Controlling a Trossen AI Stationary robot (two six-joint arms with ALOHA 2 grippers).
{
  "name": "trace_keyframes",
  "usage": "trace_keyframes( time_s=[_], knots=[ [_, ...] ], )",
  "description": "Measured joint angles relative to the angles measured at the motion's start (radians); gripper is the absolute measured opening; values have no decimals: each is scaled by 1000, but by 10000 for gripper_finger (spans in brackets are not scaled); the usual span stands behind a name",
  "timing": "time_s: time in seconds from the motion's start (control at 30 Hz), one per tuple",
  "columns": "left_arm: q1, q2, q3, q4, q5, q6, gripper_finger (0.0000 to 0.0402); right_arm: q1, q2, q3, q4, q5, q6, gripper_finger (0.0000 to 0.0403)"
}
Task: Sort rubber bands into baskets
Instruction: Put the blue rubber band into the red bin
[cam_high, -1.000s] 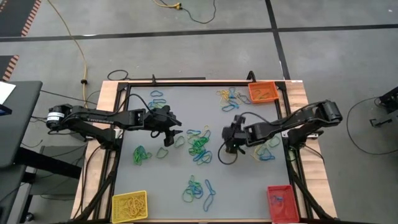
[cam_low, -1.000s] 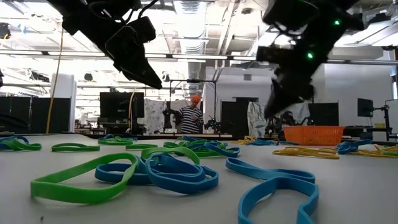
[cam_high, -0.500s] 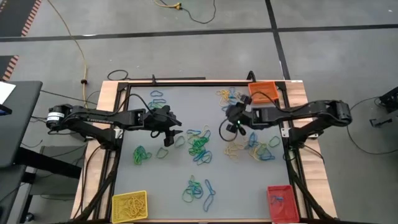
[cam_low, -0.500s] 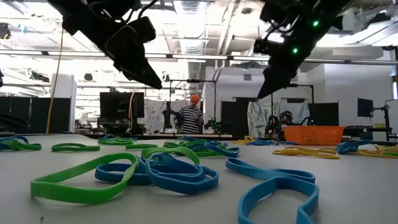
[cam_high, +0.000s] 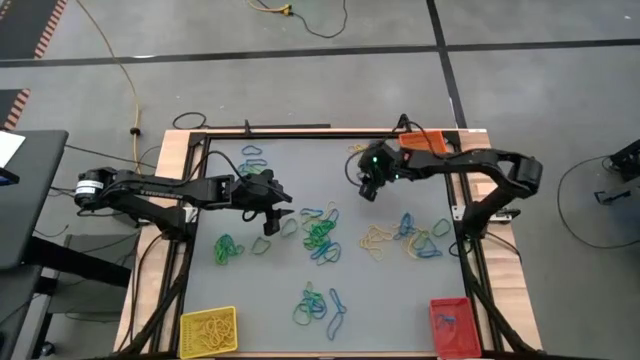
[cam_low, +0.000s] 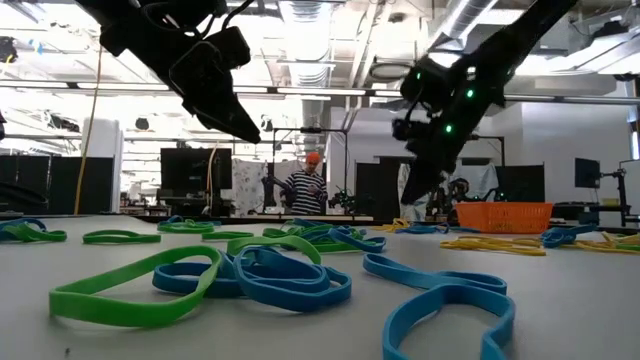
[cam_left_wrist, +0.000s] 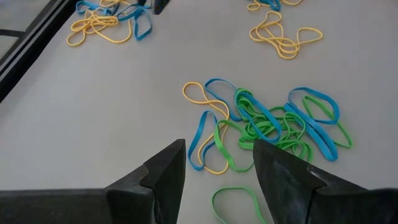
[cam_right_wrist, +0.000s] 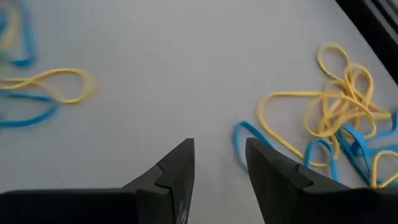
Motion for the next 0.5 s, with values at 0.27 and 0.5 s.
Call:
trace_keyframes(
  time_s=[0.27,0.5],
  knots=[
    [0,0,0,1,0,0,178,-85,154,0,75,-117,9,171],
    [0,0,0,1,0,0,178,-84,213,13,139,-112,43,141]
  ],
)
